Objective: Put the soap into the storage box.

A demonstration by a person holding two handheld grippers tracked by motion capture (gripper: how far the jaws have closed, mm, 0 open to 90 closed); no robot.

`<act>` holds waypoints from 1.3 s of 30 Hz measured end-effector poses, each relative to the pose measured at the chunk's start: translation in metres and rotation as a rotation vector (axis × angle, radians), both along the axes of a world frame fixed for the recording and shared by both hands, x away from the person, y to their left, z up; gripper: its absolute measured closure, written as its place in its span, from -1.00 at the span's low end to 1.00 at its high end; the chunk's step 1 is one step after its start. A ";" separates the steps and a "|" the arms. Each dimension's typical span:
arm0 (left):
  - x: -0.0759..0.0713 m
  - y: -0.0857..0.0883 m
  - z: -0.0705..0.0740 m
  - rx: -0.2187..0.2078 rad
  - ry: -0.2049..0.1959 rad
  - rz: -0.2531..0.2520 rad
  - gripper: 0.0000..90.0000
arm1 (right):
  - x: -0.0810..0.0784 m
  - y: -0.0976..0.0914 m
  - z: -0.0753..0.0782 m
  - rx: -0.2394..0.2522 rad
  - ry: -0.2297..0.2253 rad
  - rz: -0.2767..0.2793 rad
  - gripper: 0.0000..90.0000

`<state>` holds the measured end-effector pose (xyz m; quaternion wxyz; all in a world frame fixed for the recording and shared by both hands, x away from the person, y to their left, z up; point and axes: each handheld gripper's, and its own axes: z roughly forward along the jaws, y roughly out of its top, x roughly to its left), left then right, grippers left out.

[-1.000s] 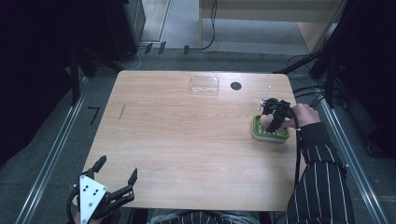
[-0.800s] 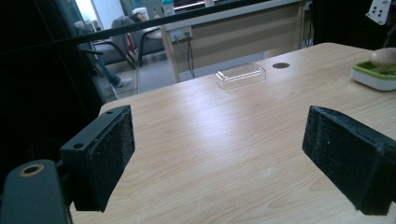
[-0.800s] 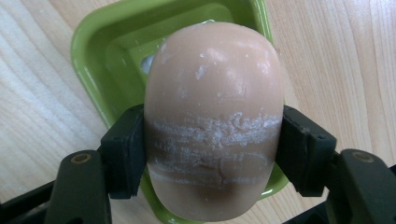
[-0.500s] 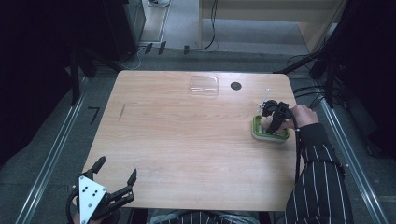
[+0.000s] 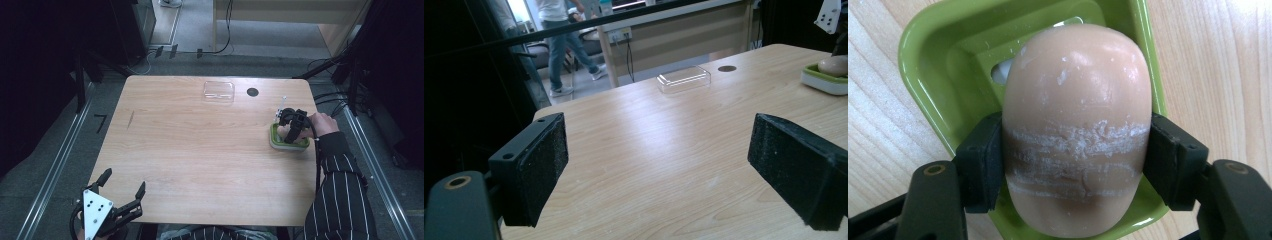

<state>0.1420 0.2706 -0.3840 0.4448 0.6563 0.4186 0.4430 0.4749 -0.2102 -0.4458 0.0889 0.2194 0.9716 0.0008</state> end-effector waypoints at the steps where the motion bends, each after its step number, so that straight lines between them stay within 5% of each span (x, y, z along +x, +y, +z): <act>1: 0.000 0.000 0.000 0.000 0.000 0.001 -0.79 | 0.000 0.000 0.000 0.004 0.001 0.000 -0.26; 39: -0.001 0.000 0.000 -0.003 0.000 0.001 -0.79 | 0.008 -0.005 -0.006 0.012 0.075 -0.143 -0.28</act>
